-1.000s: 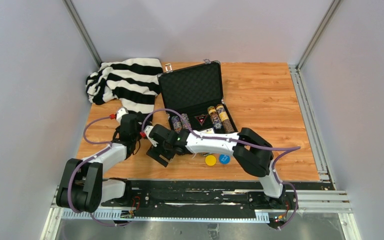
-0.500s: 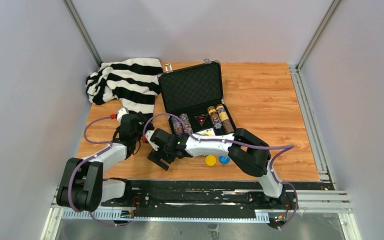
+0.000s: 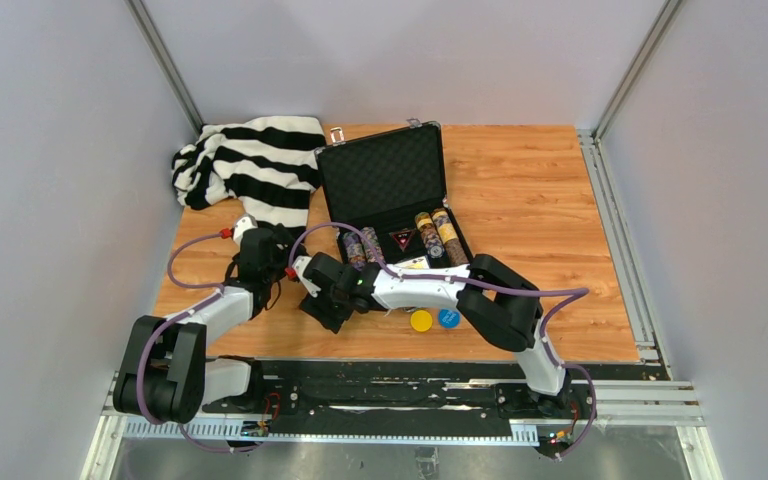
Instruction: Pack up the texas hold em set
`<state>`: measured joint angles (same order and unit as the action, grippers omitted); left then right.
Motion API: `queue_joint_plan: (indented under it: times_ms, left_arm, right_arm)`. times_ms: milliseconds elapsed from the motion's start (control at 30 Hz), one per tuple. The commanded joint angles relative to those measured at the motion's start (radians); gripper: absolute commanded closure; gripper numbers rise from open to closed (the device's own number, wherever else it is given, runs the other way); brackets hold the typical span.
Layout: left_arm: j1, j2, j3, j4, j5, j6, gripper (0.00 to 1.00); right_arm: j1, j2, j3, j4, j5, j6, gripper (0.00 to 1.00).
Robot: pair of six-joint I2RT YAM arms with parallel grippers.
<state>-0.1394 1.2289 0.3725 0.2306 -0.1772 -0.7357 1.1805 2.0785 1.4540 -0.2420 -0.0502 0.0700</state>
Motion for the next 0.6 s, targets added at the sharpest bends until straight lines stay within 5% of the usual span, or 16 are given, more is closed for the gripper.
queue_joint_plan:
  times_ms: [0, 567]
  left_arm:
    - [0.011, 0.004, -0.014, 0.03, 0.004, 0.008, 0.02]
    - [0.012, 0.021, -0.018, 0.046, 0.017, 0.017, 0.02]
  right_arm:
    - [-0.005, 0.006, -0.028, -0.082, 0.0, 0.006, 0.49]
    - [-0.007, -0.083, 0.054, -0.106, 0.033, -0.055, 0.53]
